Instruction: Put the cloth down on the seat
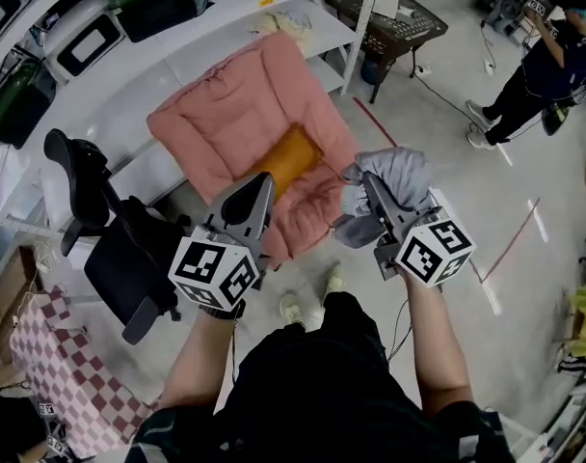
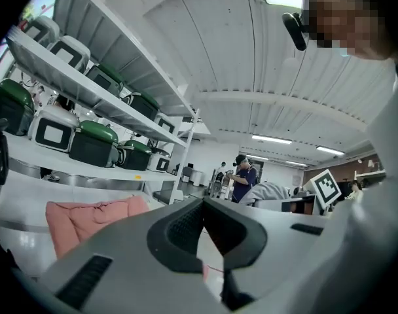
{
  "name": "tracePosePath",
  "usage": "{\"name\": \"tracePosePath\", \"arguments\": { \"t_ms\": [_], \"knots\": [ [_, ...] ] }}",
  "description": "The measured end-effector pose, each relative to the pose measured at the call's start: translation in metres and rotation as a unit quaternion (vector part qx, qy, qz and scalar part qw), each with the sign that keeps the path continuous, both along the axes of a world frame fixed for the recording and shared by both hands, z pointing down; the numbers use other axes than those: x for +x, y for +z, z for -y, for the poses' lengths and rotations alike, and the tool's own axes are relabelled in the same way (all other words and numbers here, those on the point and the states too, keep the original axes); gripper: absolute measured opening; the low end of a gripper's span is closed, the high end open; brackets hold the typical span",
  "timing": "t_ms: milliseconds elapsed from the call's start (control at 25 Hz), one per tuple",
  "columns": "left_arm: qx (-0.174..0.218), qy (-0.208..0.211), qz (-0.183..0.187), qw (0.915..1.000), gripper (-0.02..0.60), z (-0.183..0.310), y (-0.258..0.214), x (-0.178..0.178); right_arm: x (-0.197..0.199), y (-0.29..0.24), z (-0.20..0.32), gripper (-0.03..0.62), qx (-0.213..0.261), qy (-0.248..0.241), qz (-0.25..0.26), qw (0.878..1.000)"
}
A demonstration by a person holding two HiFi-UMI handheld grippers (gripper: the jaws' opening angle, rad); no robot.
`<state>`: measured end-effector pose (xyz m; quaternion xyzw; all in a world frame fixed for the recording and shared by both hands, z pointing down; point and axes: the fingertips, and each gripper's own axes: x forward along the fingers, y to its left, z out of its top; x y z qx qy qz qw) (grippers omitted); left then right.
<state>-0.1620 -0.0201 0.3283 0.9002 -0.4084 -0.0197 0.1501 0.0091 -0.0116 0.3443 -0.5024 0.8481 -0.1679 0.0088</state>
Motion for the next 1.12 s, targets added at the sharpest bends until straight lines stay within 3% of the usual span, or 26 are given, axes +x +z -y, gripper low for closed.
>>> {"name": "tracePosePath", "arguments": {
  "t_ms": [240,600,1120],
  "knots": [
    [0.006,-0.003,0.001,1.0000,0.005,0.036,0.025,0.021,0.009,0.040,0.044,0.040,-0.015,-0.013,0.001,1.000],
    [-0.006,-0.038,0.003,0.9993,0.005,0.143,0.059,0.053,0.024,0.112,0.160,0.041,-0.067,-0.056,0.012,0.996],
    [-0.085,-0.059,0.013,0.9946,0.005,0.247,0.175,0.108,0.017,0.302,0.259,0.041,-0.192,-0.100,0.056,0.975]
  ]
}}
